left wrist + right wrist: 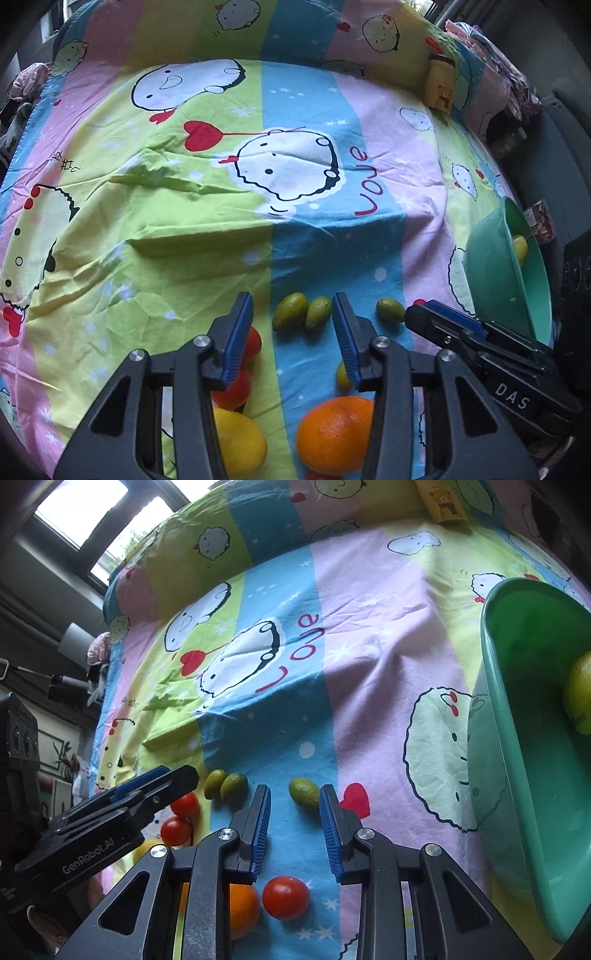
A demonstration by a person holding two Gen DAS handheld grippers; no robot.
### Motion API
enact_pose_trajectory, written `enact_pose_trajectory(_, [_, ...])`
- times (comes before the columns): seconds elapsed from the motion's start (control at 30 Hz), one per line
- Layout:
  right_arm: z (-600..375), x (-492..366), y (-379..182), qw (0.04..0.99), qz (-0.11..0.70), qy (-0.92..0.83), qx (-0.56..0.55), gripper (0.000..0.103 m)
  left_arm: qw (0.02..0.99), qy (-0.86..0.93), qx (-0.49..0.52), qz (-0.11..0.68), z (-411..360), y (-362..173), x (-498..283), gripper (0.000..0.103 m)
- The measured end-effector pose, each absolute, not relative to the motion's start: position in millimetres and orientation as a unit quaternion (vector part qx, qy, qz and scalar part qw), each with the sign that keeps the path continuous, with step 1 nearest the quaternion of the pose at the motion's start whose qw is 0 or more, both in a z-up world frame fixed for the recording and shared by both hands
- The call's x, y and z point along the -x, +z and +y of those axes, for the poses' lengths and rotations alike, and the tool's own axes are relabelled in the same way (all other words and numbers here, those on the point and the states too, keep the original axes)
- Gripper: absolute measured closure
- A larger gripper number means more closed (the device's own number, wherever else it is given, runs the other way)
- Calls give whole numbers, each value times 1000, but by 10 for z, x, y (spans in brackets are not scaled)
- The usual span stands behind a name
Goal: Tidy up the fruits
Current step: 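Move the right gripper to the small green olive-like fruit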
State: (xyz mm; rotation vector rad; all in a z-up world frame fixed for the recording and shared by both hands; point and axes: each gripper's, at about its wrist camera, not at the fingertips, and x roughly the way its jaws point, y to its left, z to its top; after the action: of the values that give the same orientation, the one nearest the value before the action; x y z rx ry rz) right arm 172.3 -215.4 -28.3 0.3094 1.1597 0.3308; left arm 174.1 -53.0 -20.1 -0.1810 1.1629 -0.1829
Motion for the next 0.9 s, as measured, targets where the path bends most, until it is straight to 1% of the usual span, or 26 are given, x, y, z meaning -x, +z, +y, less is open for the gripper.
enact_pose_trajectory(0.17, [-2142, -1738, -324, 811, 549, 150, -139, 72, 817, -82, 61, 567, -604, -353, -1800, 67])
enact_pose_trajectory(0.4, [-2126, -1740, -346, 813, 549, 144, -129, 73, 816, -81, 80, 566, -523, -388, -1853, 68])
enact_pose_trajectory(0.53, [-2119, -1740, -345, 813, 548, 146, -129, 77, 815, -84, 94, 566, -477, -373, -1842, 72])
enact_pose_trajectory(0.9, [-2089, -1745, -367, 812, 552, 142, -127, 78, 817, -73, 81, 567, -519, -420, -1860, 74])
